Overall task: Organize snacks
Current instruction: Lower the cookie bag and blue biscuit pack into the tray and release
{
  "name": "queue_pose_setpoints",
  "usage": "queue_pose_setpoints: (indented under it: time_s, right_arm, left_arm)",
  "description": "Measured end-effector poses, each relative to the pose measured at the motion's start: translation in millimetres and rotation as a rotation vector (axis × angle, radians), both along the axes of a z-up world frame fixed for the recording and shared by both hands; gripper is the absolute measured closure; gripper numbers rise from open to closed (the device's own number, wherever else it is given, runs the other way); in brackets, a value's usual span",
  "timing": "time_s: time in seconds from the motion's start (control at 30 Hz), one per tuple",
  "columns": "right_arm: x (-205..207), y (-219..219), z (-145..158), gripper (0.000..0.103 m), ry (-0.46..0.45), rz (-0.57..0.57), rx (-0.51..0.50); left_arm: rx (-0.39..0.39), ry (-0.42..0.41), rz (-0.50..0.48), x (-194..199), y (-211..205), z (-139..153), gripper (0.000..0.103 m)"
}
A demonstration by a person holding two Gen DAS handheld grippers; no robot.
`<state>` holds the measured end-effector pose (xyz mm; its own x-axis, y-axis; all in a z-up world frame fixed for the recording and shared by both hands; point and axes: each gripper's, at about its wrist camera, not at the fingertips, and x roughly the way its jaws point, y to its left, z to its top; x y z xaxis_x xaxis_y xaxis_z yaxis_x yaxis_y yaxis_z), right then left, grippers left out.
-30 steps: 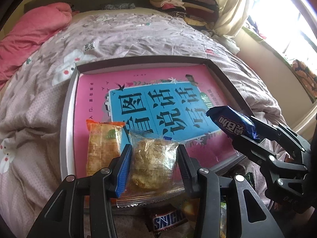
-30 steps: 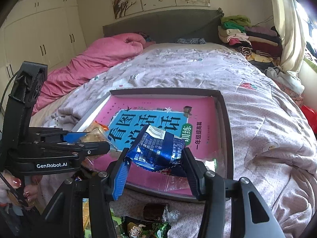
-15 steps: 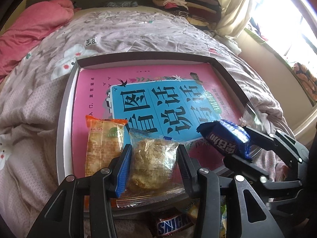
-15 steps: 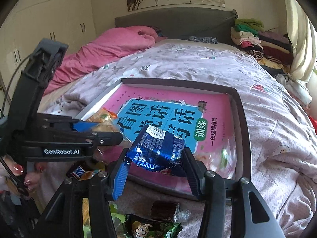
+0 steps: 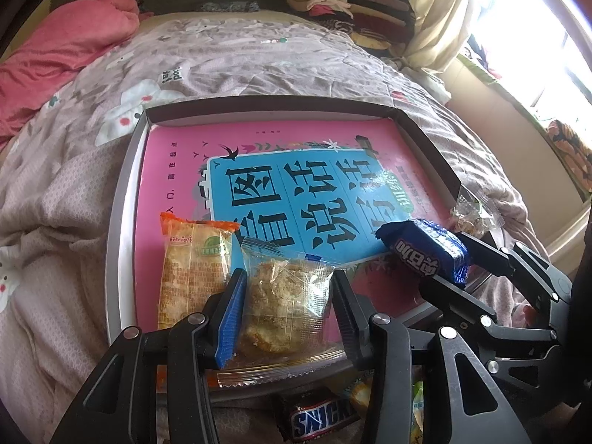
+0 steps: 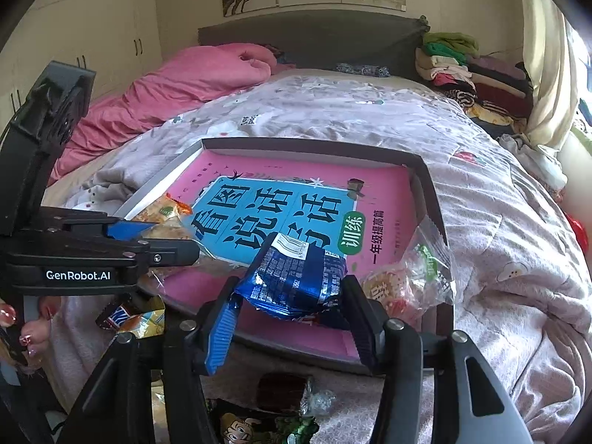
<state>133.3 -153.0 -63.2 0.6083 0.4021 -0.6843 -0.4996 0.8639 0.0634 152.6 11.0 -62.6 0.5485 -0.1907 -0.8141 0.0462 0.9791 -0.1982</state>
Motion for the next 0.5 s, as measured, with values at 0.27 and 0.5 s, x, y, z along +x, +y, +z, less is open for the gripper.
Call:
queue_pose_setpoints:
  time_s: [0.27, 0.5]
  right_arm:
    - [-3.2, 1.1, 3.8, 0.044, -0.004, 0.019, 0.023]
    - [-4.2, -0.5, 8.0, 0.044, -0.016, 0.014, 0.044]
  left_arm:
    - [-0.007, 0.002, -0.001, -0.4, 1.0, 0.2, 0.055]
    - [-0.007, 0.002, 0.001, -0.4, 1.3, 0.4, 0.055]
